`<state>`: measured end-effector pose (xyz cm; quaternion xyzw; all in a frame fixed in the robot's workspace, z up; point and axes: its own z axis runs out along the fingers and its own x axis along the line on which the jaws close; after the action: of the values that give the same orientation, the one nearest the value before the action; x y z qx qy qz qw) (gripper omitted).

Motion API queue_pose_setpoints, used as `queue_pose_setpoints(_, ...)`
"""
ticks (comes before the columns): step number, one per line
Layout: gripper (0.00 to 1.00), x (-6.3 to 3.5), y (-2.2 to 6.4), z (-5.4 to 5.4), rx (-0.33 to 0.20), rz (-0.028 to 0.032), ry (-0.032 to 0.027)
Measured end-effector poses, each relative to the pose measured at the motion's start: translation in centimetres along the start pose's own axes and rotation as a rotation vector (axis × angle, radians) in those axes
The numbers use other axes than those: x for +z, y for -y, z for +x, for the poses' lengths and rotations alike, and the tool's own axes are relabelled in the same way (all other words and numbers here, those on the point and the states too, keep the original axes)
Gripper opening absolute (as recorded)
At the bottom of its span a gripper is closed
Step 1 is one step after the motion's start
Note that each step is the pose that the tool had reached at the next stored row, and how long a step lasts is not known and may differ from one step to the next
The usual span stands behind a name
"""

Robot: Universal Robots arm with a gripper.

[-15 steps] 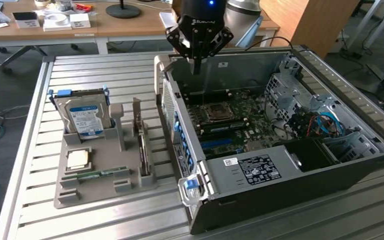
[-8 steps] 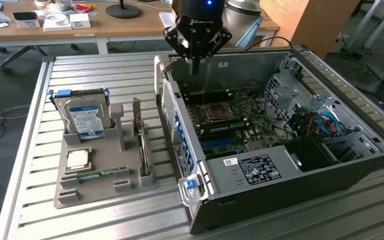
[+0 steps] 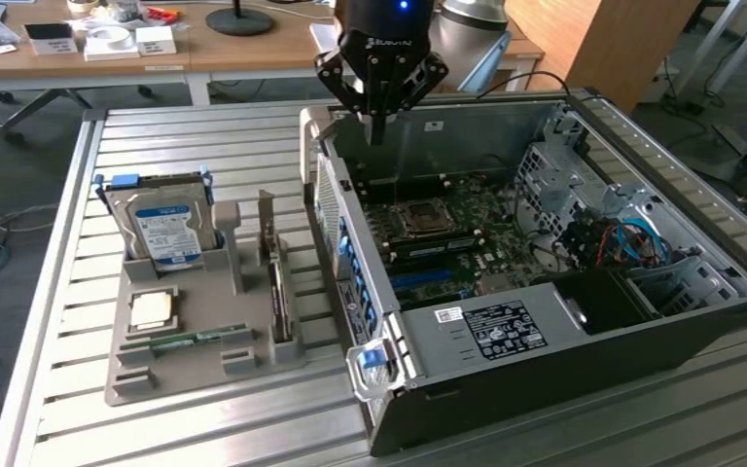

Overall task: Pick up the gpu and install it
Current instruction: 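Reach for the gpu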

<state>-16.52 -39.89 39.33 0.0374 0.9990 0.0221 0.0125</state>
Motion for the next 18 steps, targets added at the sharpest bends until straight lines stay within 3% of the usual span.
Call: queue_pose_setpoints(18, 0.11, -0.01, 0.04, 0.61, 0.0, -0.0001, 0.0001)
